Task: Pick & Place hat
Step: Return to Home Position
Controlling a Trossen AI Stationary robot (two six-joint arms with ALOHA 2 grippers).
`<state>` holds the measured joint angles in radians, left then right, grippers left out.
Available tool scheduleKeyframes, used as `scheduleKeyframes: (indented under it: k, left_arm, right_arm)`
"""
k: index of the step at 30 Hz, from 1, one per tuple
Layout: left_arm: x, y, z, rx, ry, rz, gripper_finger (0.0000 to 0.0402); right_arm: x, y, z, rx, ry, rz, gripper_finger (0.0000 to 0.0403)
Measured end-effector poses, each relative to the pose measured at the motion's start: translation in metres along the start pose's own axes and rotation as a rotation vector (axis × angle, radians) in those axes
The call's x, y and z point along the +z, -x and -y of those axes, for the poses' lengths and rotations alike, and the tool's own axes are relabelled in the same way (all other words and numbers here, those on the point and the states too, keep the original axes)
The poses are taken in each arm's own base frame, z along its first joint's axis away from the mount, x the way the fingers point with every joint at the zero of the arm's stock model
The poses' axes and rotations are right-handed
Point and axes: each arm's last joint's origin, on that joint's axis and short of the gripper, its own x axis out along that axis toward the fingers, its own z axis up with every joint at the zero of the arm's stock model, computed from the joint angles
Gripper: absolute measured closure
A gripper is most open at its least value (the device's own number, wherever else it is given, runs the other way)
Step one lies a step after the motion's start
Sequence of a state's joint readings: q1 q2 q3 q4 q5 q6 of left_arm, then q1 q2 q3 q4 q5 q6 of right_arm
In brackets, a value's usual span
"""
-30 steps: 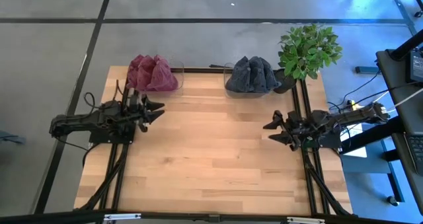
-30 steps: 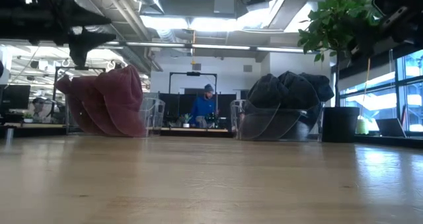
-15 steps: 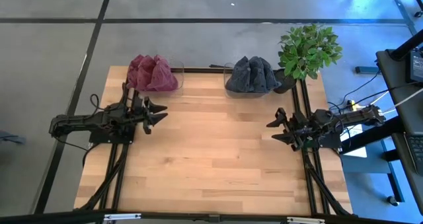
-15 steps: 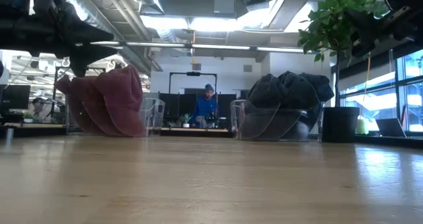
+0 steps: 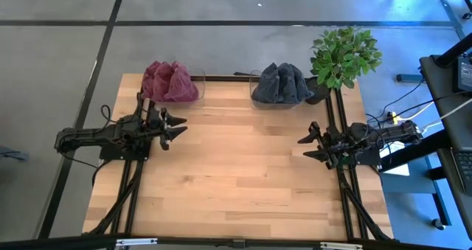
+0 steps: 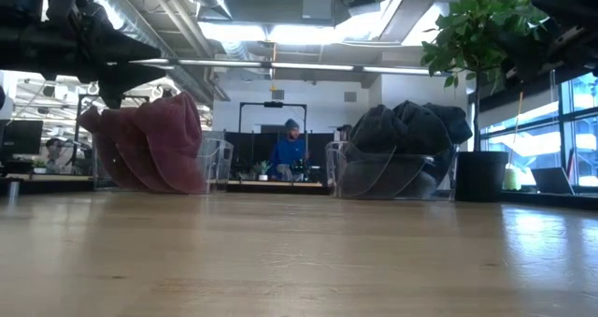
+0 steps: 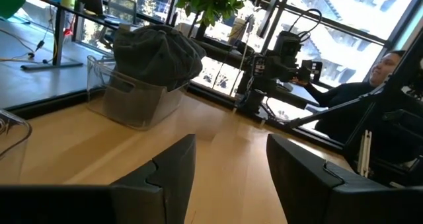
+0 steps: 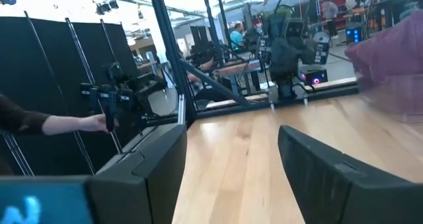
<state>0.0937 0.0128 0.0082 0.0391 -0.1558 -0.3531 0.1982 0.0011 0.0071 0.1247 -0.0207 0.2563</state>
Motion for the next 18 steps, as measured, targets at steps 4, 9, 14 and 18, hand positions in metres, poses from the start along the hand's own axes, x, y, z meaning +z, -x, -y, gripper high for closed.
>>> scheduleKeyframes:
  k: [4, 9, 14, 18]
  left_arm:
    - [0.0001, 0.0000, 0.0001, -0.001, 0.000, 0.001, 0.0219]
    - [0.0002, 0.0000, 0.0001, -0.001, 0.000, 0.002, 0.0219]
    - [0.0002, 0.0000, 0.0001, -0.001, 0.001, 0.002, 0.0219]
    - [0.0002, 0.0000, 0.0001, -0.001, 0.001, 0.002, 0.0219]
  right_arm:
    - [-0.0015, 0.0000, 0.0004, -0.004, 0.004, -0.016, 0.0164]
    - [-0.0056, 0.0002, 0.0018, -0.026, 0.007, -0.057, 0.0164]
    - [-0.0097, 0.0001, 0.0041, -0.078, 0.009, -0.092, 0.0164]
    - [-0.0097, 0.0000, 0.0041, -0.078, 0.000, -0.092, 0.0164]
